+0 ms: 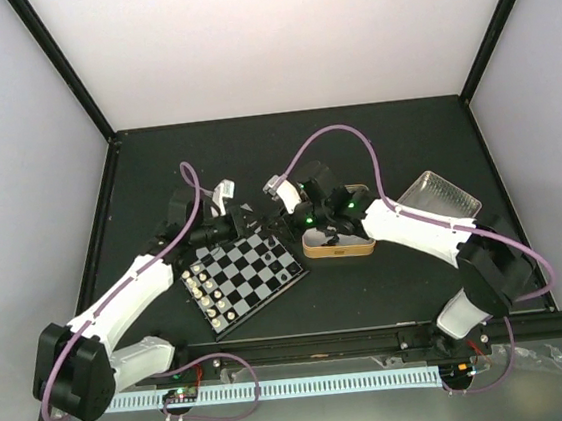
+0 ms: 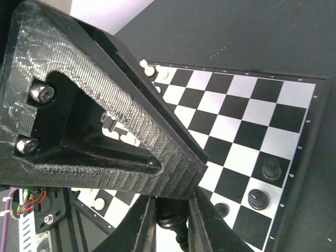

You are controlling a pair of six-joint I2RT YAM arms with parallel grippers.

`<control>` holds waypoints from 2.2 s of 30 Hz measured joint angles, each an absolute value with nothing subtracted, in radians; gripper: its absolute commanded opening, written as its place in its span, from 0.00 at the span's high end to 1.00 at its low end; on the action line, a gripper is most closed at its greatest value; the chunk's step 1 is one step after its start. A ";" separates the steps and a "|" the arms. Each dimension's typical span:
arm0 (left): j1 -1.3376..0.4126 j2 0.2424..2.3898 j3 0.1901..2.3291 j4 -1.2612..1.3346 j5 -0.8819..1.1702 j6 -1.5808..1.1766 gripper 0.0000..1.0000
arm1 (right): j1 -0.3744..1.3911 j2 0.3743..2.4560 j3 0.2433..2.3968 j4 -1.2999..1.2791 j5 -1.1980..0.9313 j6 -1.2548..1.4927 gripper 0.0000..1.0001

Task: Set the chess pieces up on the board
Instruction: Pick up the chess piece from the storage box.

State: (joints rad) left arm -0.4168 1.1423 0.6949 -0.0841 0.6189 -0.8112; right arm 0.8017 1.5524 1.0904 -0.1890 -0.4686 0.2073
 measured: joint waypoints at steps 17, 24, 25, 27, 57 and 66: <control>-0.374 1.006 0.654 -0.190 0.542 -0.776 0.98 | 0.841 1.603 1.121 -0.132 -0.480 0.348 0.40; -0.347 0.955 0.654 -0.202 0.548 -0.796 0.98 | 0.834 1.509 0.984 0.063 -0.516 0.498 0.21; -0.344 0.946 0.654 -0.202 0.555 -0.809 0.98 | 0.831 1.488 0.956 0.104 -0.518 0.534 0.20; -0.333 0.928 0.654 -0.195 0.573 -0.845 0.98 | 0.821 1.440 0.892 0.208 -0.514 0.625 0.21; -0.315 0.820 0.653 0.147 0.741 -1.422 0.98 | 0.821 1.337 0.774 0.785 -0.529 1.462 0.48; -0.315 0.827 0.653 0.173 0.749 -1.440 0.98 | 0.832 1.328 0.778 0.653 -0.527 1.433 0.37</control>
